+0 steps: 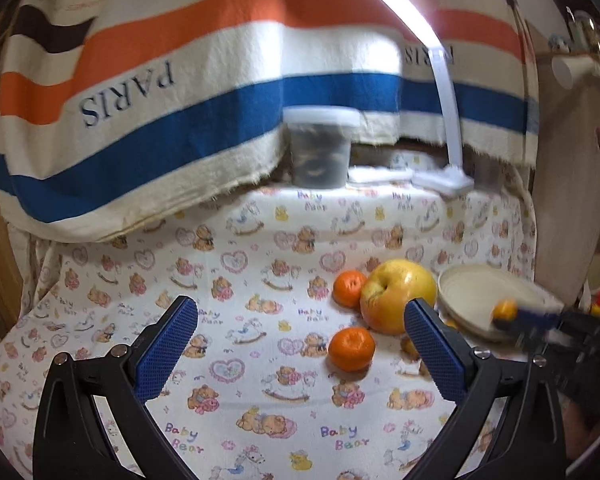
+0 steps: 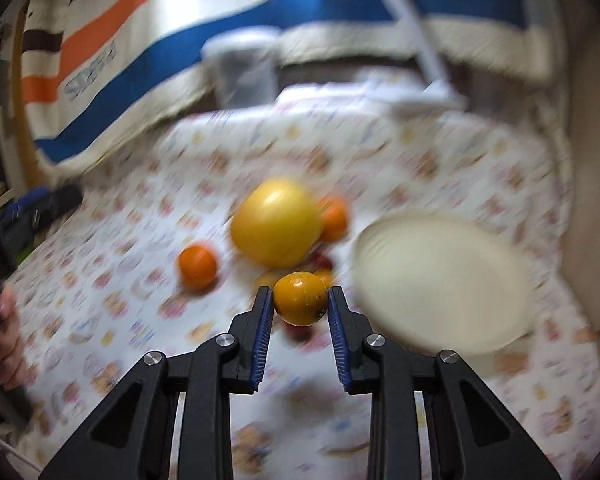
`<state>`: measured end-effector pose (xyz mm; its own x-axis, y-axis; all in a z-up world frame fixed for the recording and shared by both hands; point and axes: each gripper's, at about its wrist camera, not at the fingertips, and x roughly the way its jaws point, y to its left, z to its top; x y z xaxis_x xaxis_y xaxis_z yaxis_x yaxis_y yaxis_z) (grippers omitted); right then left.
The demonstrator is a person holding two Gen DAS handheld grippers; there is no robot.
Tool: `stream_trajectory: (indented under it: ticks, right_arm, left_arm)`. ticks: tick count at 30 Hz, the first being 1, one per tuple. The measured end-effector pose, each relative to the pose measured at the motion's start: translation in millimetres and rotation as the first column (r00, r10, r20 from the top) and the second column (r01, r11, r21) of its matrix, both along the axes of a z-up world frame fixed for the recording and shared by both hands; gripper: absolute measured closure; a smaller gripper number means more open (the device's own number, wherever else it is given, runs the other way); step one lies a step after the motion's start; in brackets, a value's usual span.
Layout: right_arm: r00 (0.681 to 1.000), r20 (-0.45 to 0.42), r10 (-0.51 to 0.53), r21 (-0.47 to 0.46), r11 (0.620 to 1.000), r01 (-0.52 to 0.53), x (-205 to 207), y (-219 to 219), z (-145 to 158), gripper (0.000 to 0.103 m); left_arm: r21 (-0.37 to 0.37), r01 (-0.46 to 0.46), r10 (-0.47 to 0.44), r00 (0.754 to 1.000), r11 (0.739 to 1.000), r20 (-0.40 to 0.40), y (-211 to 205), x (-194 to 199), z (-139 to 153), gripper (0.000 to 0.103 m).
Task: Organize fruits
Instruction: 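Carry the small orange toward the plate with the right gripper while the left gripper grasps a tangerine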
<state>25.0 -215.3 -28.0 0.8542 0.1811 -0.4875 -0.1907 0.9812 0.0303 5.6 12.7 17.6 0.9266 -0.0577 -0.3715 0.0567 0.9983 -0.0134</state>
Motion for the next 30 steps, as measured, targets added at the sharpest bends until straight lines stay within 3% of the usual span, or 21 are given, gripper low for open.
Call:
stream_trajectory:
  ticks: [6, 9, 12, 14, 16, 20, 25, 28, 30]
  right_arm:
    - [0.996, 0.067, -0.058, 0.031, 0.998, 0.056, 3.7, -17.1, 14.4, 0.074]
    - [0.994, 0.078, -0.079, 0.019, 0.997, 0.077, 4.6, -18.8, 15.7, 0.074]
    - [0.991, 0.108, -0.081, 0.032, 0.996, 0.078, 0.6, -21.8, 15.4, 0.074]
    - [0.987, 0.124, -0.1, 0.032, 0.995, 0.097, 0.6, -24.0, 14.5, 0.074]
    - [0.985, 0.119, -0.121, 0.028, 0.993, 0.119, 3.6, -26.9, 14.9, 0.074]
    - [0.985, 0.097, -0.144, 0.076, 0.988, 0.137, 7.1, -39.4, 17.2, 0.074]
    - [0.982, 0.096, -0.164, 0.097, 0.983, 0.155, 8.1, -47.5, 19.8, 0.074]
    - [0.984, 0.087, -0.155, 0.1, 0.984, 0.146, 9.0, -48.5, 19.6, 0.074]
    - [0.985, 0.085, -0.153, 0.098, 0.985, 0.144, 9.0, -48.2, 19.5, 0.074]
  left_arm:
    - [0.047, 0.065, -0.062, 0.996, 0.997, -0.064, -12.3, 10.2, -3.5, 0.008]
    - [0.044, 0.088, -0.08, 0.984, 0.995, -0.162, -19.9, 26.3, -7.5, 0.016]
    - [0.017, 0.103, -0.092, 0.938, 0.994, -0.333, -26.0, 53.6, -19.7, 0.024]
    - [-0.037, 0.116, -0.121, 0.881, 0.993, -0.457, -28.4, 73.3, -34.5, 0.034]
    - [-0.083, 0.098, -0.127, 0.85, 0.992, -0.511, -28.6, 84.4, -44.9, 0.043]
    - [-0.141, 0.062, -0.131, 0.826, 0.988, -0.548, -32.3, 96.7, -52.5, 0.044]
    - [-0.107, 0.045, -0.098, 0.821, 0.993, -0.562, -40.7, 109.0, -52.8, 0.044]
    - [-0.082, 0.029, -0.072, 0.805, 0.996, -0.589, -41.4, 123.6, -61.4, 0.044]
    - [-0.109, 0.022, -0.084, 0.785, 0.994, -0.613, -40.2, 128.5, -69.7, 0.046]
